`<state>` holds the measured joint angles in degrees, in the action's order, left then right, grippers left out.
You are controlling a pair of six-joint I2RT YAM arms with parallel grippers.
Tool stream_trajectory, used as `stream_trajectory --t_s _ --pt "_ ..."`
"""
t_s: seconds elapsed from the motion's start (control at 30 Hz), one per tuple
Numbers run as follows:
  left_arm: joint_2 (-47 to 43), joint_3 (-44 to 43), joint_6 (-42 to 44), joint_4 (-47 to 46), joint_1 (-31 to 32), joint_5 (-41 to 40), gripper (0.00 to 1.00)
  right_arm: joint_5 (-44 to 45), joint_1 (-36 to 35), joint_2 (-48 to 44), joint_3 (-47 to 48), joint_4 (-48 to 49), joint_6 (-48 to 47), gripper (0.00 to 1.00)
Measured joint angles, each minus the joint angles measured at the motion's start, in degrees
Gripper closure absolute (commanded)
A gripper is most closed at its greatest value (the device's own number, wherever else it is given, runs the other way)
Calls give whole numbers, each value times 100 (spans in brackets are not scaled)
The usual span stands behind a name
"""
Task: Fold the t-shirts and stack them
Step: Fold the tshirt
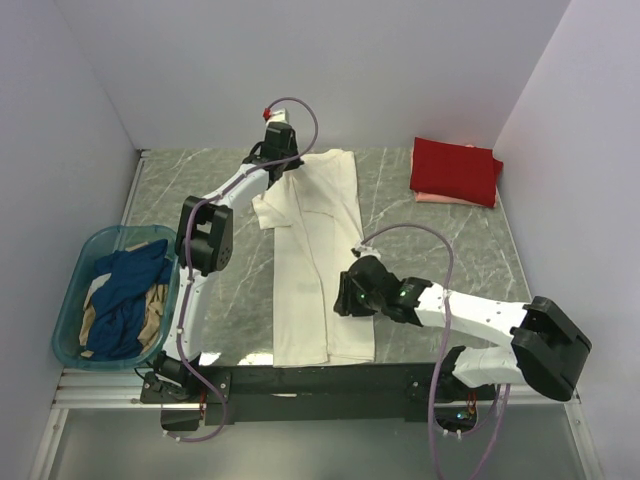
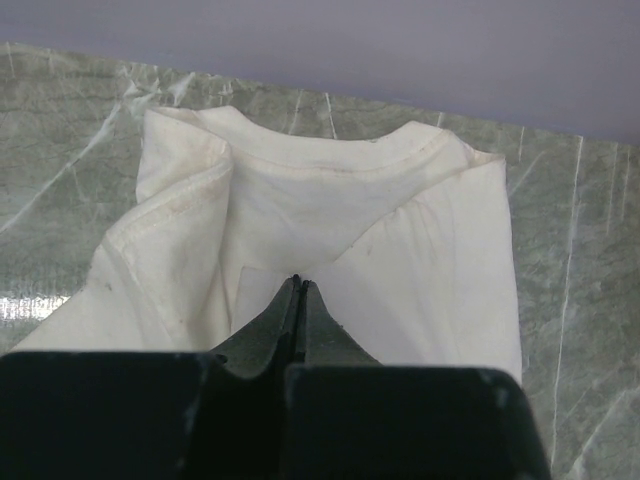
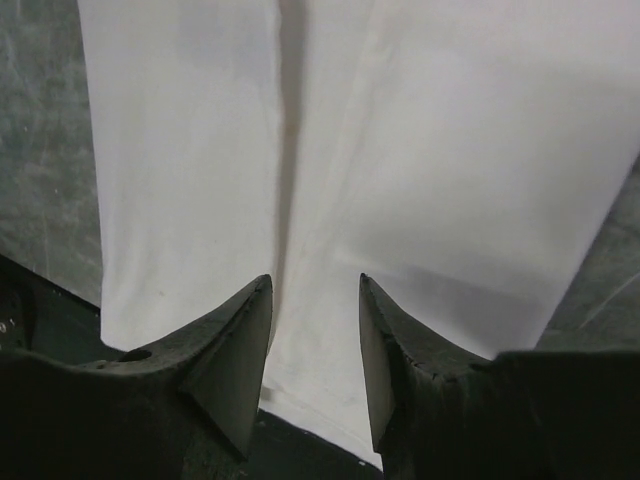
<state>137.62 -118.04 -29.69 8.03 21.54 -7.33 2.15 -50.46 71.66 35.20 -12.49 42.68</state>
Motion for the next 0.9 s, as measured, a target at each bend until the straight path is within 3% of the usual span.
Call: stream_trajectory --t_s 0.3,0.63,0.9 --pt "0 2 -11 0 -9 52 100 339 -901 376 68 -205 568 53" --pt "0 28 -13 -4 -11 109 100 647 -1034 933 426 -402 745 53" --pt "0 44 -13 -4 -20 164 100 809 -1244 1311 739 -586 782 65"
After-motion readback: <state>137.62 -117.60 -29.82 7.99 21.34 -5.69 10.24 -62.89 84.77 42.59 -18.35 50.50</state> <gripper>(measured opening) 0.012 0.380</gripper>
